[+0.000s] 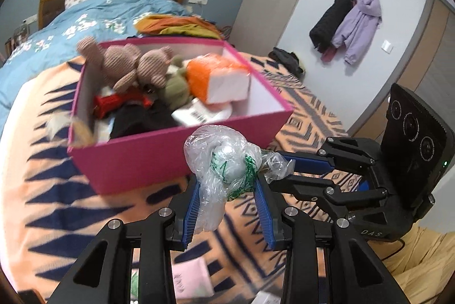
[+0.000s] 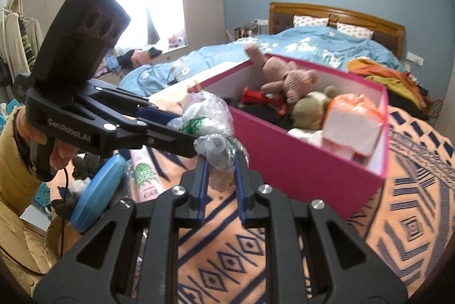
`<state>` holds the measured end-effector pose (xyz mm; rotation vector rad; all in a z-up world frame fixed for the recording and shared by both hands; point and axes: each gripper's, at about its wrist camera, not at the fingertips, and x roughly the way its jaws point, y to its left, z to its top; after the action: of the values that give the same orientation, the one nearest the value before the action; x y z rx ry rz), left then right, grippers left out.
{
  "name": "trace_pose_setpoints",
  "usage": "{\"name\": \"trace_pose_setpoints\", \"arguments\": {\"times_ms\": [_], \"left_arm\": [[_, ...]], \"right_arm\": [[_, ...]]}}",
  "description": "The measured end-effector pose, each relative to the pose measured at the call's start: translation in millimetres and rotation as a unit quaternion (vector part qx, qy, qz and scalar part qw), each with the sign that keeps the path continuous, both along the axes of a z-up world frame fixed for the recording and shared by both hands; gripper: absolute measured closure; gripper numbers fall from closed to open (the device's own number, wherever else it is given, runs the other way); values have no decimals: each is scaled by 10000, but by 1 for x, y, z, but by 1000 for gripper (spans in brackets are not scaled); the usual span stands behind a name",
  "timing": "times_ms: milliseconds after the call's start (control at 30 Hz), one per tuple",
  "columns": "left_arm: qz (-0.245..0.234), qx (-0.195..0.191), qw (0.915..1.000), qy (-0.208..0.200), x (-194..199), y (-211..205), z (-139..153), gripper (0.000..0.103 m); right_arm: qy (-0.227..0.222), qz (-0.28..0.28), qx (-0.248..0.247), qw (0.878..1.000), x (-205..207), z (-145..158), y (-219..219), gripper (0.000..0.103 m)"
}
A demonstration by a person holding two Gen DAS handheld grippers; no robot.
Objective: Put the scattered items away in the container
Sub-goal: 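Lift the plastic bag with both tools over the magenta box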
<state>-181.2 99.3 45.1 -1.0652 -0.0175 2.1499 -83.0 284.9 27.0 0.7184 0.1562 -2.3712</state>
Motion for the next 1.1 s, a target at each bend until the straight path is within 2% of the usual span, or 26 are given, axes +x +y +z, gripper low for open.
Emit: {"name": "trace_pose_setpoints", "arguments": {"times_ms": [367, 733, 1100], "left_arm": [[-162, 126, 9996, 206, -26, 45, 28, 66], [-179, 163, 9997, -77, -64, 78, 21, 66], [-70, 32, 9993, -366, -95, 97, 2, 66]], "right_arm": [[397, -510, -26, 9979, -12, 29, 35, 85], [288, -883, -59, 9957, -44, 26, 64, 86], [22, -1046, 120, 9944, -79, 12, 72, 86]]}}
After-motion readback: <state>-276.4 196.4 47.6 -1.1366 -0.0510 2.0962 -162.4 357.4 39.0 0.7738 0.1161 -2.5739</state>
